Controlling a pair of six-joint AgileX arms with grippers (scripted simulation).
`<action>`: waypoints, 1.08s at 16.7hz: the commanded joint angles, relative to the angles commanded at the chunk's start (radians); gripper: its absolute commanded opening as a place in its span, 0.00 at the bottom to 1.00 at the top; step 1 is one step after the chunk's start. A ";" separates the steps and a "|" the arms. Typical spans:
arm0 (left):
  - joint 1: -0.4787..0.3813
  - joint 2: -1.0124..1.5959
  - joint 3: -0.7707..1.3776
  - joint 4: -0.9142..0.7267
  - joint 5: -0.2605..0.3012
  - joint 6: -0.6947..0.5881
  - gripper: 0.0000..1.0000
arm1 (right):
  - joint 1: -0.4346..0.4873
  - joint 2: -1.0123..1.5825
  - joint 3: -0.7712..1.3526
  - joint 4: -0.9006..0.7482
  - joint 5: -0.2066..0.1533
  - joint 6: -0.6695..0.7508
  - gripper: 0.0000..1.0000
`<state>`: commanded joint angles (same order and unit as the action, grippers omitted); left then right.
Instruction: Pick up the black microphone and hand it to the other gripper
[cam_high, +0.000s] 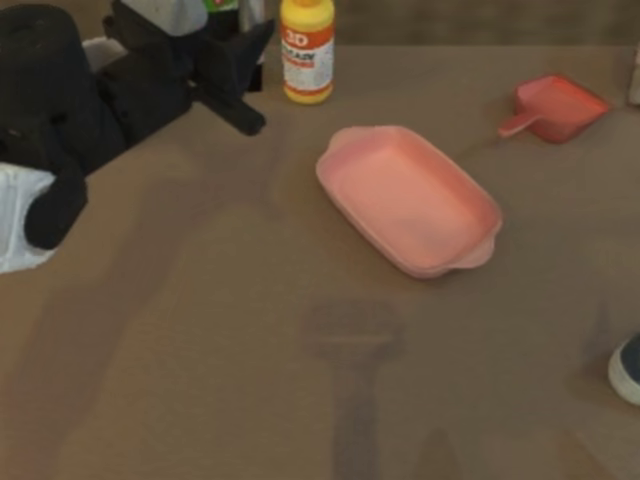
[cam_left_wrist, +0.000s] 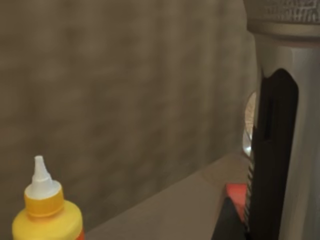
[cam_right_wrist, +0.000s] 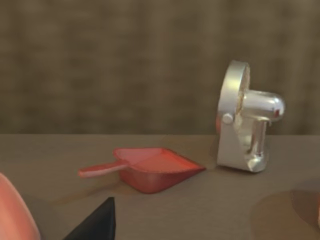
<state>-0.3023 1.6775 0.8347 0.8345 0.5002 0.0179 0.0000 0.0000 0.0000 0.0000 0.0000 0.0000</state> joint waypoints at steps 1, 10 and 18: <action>-0.005 0.003 0.005 -0.002 -0.002 0.000 0.00 | 0.000 0.000 0.000 0.000 0.000 0.000 1.00; -0.253 -0.120 -0.028 -0.043 -0.271 -0.021 0.00 | 0.000 0.000 0.000 0.000 0.000 0.000 1.00; -0.328 -0.160 -0.034 -0.053 -0.348 -0.026 0.00 | 0.000 0.000 0.000 0.000 0.000 0.000 1.00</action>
<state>-0.6305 1.5173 0.8011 0.7812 0.1523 -0.0080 0.0000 0.0000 0.0000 0.0000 0.0000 0.0000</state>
